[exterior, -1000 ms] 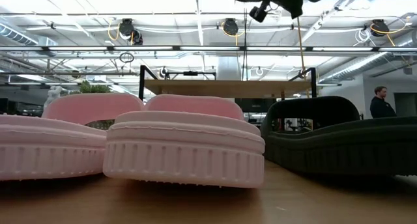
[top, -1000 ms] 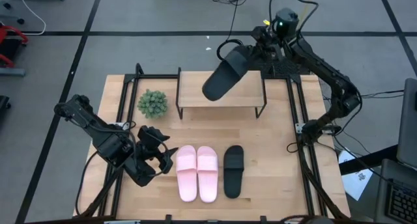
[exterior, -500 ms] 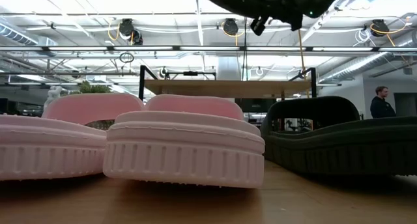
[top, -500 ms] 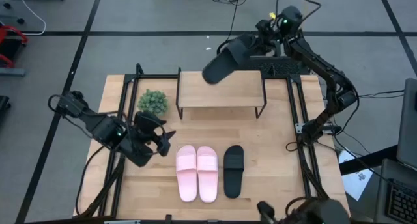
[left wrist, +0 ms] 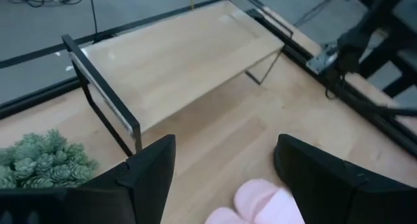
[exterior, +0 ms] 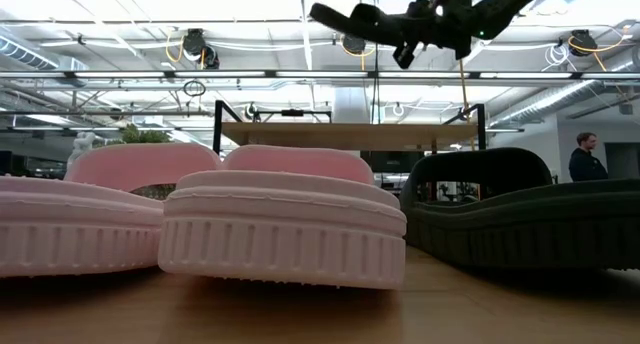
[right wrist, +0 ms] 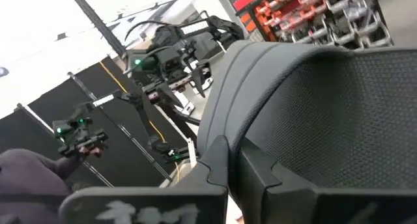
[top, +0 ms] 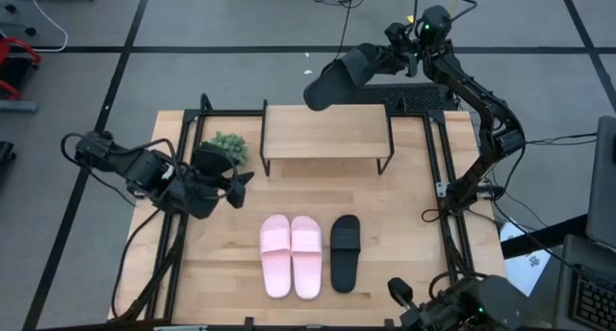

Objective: Pick and place slides into the shelf
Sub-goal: Put the right black slipper on the shelf

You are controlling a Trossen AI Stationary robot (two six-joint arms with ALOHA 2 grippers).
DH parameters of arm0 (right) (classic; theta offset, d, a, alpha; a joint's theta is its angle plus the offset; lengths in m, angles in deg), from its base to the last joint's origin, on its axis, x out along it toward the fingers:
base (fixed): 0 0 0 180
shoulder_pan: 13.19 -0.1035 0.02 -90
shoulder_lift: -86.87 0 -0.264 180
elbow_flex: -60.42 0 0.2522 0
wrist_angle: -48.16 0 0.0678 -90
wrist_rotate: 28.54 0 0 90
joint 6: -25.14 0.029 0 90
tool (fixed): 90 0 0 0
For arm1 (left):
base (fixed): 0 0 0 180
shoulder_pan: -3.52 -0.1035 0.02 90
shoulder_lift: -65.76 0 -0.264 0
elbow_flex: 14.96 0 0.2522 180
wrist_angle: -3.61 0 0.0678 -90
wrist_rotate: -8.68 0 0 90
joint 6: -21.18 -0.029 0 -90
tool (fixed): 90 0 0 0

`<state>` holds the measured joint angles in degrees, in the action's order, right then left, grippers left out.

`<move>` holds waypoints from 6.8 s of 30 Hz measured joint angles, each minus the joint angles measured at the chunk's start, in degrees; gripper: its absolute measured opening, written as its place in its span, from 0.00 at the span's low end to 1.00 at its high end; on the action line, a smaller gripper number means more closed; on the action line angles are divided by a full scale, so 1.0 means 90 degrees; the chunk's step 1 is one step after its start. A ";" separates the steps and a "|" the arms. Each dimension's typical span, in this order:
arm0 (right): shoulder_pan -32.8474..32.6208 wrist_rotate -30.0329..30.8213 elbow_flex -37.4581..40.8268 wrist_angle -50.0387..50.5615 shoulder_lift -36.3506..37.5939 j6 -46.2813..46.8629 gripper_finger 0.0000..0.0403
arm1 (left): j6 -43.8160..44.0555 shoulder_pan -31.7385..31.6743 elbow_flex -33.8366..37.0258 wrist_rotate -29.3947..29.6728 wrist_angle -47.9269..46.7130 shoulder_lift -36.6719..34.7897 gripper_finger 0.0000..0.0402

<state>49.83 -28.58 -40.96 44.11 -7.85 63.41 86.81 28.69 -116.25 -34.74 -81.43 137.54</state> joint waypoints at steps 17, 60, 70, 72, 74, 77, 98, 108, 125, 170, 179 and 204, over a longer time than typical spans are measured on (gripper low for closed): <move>-0.0216 0.0008 0.0926 0.0056 -0.0386 0.0225 0.00 | -0.0564 -0.0450 0.0000 0.0139 0.1021 0.0010 0.67; -0.0618 0.0003 0.2623 0.0129 0.0216 0.0174 0.00 | -0.1741 -0.1425 0.0000 0.0141 0.0994 0.0027 0.67; -0.0424 0.0002 0.2599 -0.0764 0.0216 0.0093 0.00 | -0.1735 -0.1425 0.0000 0.0139 0.1065 0.0027 0.67; -0.0365 0.0000 0.2596 -0.0892 0.0216 0.0112 0.00 | -0.1785 -0.1425 0.0000 0.0139 0.1178 0.0027 0.67; -0.0296 0.0000 0.2596 -0.0949 0.0216 0.0159 0.00 | -0.1900 -0.1425 0.0000 0.0140 0.1320 0.0027 0.67; -0.0262 0.0005 0.2596 -0.0949 0.0223 0.0193 0.00 | -0.1977 -0.1425 0.0000 0.0141 0.1401 0.0027 0.67; -0.0063 -0.0012 0.1983 -0.1265 0.0799 0.0174 0.00 | -0.2162 -0.1629 0.0000 0.0161 0.1434 0.0027 0.67; 0.0522 0.0011 0.1491 -0.1327 0.0908 0.0297 0.00 | -0.3035 -0.2424 0.0002 -0.0672 0.2286 0.0027 0.67; -0.0589 0.0005 0.1491 -0.0657 0.0903 0.0308 0.01 | -0.4561 -0.3709 0.0010 -0.2681 0.3393 0.0415 0.67; -0.2332 0.0024 0.1965 -0.1351 0.0862 0.0319 0.01 | -0.3483 -0.3944 0.0000 -0.5169 0.4802 0.0950 0.67; -0.1964 0.0136 0.1955 -0.1882 0.0862 0.0371 0.00 | -0.3290 -0.3924 0.0000 -0.4967 0.5146 0.0958 0.67; -0.1943 -0.0029 0.1955 -0.1802 0.0889 0.0404 0.00 | -0.1963 -0.4234 0.0000 -0.7020 0.5246 0.1805 0.67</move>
<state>32.35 -28.84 -23.36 27.90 0.15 67.05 69.14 -9.42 -116.25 -97.92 -34.21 153.79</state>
